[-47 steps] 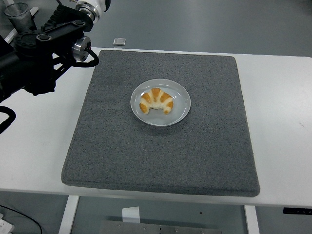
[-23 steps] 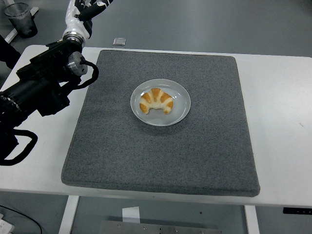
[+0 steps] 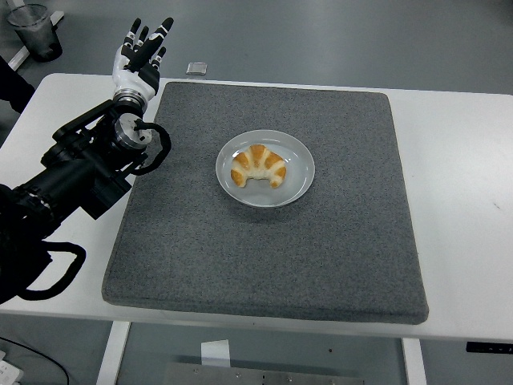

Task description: Place the bread on the plate

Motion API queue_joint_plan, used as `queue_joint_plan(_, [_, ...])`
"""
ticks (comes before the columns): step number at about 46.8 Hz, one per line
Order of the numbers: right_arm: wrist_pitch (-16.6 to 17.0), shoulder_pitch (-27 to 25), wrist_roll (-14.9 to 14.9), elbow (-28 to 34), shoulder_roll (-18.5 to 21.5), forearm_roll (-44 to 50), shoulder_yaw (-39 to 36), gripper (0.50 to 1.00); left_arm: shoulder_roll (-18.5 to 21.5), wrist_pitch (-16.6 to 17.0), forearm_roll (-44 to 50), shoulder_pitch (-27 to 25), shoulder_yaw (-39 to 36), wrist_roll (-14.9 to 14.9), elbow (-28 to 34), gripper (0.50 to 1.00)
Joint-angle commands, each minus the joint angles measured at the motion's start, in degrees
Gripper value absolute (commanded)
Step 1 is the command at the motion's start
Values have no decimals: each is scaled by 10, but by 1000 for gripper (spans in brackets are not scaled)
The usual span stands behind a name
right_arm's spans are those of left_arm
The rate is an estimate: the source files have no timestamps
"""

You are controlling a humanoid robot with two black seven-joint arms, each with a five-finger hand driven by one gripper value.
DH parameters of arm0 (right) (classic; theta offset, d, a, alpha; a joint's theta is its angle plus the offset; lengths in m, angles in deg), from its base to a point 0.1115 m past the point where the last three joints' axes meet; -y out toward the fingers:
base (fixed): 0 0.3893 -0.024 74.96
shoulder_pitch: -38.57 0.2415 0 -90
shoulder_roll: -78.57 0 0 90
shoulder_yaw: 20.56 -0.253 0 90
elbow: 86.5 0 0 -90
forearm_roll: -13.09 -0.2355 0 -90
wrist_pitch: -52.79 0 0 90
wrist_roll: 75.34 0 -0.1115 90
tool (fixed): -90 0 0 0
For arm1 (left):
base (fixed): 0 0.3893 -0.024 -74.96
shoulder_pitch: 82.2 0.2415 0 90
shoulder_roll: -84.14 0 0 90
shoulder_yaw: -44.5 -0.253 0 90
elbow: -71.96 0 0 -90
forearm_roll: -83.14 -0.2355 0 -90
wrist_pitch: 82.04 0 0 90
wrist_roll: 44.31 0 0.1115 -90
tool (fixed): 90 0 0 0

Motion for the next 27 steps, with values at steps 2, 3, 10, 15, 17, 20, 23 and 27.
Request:
queue_joint_plan(2, [0,0,0,0,0,0,0,932,0,-9,0,0,11,1,-7,1000])
queue_joint_plan(3, [0,0,0,0,0,0,0,932,-1,-9,0,0,14,1,-10,1000])
queue_joint_plan(10, [0,-1,0,0,0,-1,0,932,-11,-17,-1,-2,17,1,-35,1000])
queue_joint_plan(15, [0,0,0,0,0,-1,-1,932,-13,-18,-4,-6,16,1,-48,1000])
queue_joint_plan(17, [0,0,0,0,0,-1,-1,932,-13,-20,-5,-6,16,1,-51,1000])
queue_joint_plan(20, [0,-1,0,0,0,-1,-1,932,-13,-22,-5,-6,16,1,-52,1000])
queue_joint_plan(23, [-1,0,0,0,0,-2,-2,932,-12,-23,-5,-6,16,1,-52,1000])
queue_joint_plan(27, [-2,-1,0,1,0,-3,-2,932,-12,-23,-5,-6,16,1,-52,1000])
